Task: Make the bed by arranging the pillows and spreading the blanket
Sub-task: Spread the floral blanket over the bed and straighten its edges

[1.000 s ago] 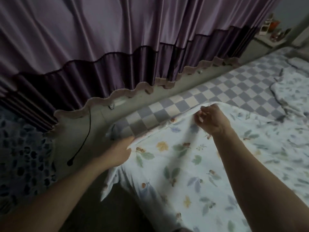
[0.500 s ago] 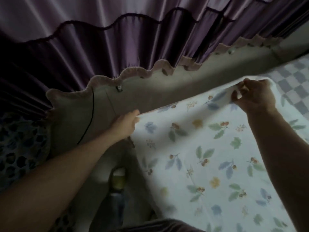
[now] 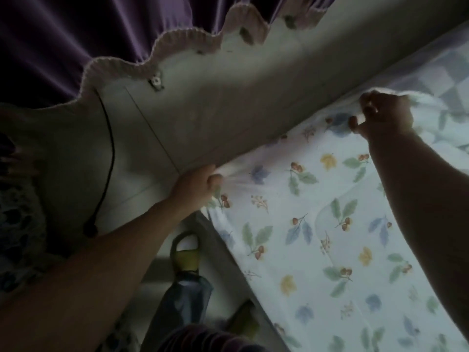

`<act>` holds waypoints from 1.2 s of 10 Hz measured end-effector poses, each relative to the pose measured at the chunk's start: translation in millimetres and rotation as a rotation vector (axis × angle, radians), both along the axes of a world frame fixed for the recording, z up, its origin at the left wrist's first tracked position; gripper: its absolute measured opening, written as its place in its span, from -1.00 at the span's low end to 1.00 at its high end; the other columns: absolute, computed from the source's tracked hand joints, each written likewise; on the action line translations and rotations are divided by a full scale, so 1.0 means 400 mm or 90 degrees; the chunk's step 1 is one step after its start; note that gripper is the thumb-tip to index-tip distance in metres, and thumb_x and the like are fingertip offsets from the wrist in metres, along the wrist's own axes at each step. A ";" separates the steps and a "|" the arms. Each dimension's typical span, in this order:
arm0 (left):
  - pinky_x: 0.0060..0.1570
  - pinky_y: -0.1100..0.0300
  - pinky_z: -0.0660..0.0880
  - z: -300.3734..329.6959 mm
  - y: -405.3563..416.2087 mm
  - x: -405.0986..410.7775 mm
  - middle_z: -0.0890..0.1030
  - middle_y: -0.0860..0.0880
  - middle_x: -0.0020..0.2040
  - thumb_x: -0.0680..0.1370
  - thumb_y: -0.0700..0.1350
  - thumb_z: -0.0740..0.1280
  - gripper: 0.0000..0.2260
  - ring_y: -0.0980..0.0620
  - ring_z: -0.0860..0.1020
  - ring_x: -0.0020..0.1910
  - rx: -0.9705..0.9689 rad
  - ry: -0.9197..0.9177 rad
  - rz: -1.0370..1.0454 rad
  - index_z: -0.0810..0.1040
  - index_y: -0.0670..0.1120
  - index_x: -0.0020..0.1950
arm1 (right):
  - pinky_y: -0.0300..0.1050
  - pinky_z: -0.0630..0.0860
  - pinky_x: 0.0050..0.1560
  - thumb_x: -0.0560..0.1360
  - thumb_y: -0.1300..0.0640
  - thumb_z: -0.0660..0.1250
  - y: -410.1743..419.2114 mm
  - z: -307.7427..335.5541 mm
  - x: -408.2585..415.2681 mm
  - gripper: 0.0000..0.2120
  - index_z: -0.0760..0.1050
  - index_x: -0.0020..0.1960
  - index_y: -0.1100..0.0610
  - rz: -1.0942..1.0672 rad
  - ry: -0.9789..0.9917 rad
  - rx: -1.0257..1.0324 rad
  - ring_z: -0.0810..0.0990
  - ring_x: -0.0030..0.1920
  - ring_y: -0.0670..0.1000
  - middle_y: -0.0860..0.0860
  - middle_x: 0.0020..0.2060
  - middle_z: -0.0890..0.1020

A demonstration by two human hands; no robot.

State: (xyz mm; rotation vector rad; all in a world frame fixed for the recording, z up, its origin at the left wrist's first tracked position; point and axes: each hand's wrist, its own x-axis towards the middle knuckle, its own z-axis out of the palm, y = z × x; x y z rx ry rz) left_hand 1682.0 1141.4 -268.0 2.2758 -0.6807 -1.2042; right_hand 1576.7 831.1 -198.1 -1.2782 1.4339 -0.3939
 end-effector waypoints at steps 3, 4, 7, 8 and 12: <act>-0.05 0.09 0.37 -0.041 0.048 0.016 0.57 -0.23 0.11 0.60 -0.09 0.15 -0.77 -0.21 0.52 0.10 0.120 -0.125 -0.136 0.47 -0.18 0.15 | -0.19 0.50 -0.27 0.44 0.47 0.17 0.075 -0.048 0.067 -0.35 0.19 0.45 0.06 -0.112 -0.061 0.032 0.57 -0.47 -0.12 0.12 -0.06 0.60; -0.02 0.10 0.37 -0.031 0.020 0.008 0.54 -0.19 0.19 0.55 -0.18 0.22 -0.73 -0.18 0.50 0.16 0.109 -0.091 -0.139 0.41 -0.15 0.25 | -0.23 0.51 -0.53 0.45 0.46 0.21 0.101 -0.031 0.049 -0.36 0.14 0.47 0.15 -0.042 -0.023 0.041 0.53 -0.53 -0.12 0.10 -0.06 0.56; 0.19 -0.03 0.36 0.156 -0.059 -0.058 0.42 -0.21 0.24 0.43 -0.36 0.22 -0.51 -0.25 0.42 0.21 -0.024 -0.253 -0.259 0.37 -0.14 0.35 | -0.36 0.45 -0.15 0.46 0.51 0.17 0.253 0.097 -0.222 -0.52 0.34 0.35 0.29 -0.067 -0.083 -0.012 0.55 -0.13 -0.04 0.08 -0.07 0.58; 0.26 0.00 0.34 0.256 -0.101 -0.151 0.40 -0.16 0.31 0.43 -0.38 0.19 -0.50 -0.20 0.40 0.27 -0.077 -0.246 -0.306 0.38 -0.14 0.36 | -0.40 0.46 -0.18 0.47 0.51 0.17 0.322 0.173 -0.411 -0.54 0.35 0.34 0.28 -0.109 -0.087 -0.016 0.57 -0.11 -0.05 0.12 -0.03 0.57; 0.24 0.08 0.35 0.547 -0.210 -0.746 0.35 -0.07 0.38 0.61 -0.22 0.09 -0.66 -0.08 0.36 0.32 -0.133 -0.183 -0.641 0.32 -0.08 0.39 | -0.15 0.42 -0.02 0.43 0.46 0.28 0.659 0.437 -1.178 -0.62 0.47 0.22 0.24 -0.365 -0.040 -0.021 0.57 -0.05 0.07 0.04 -0.16 0.63</act>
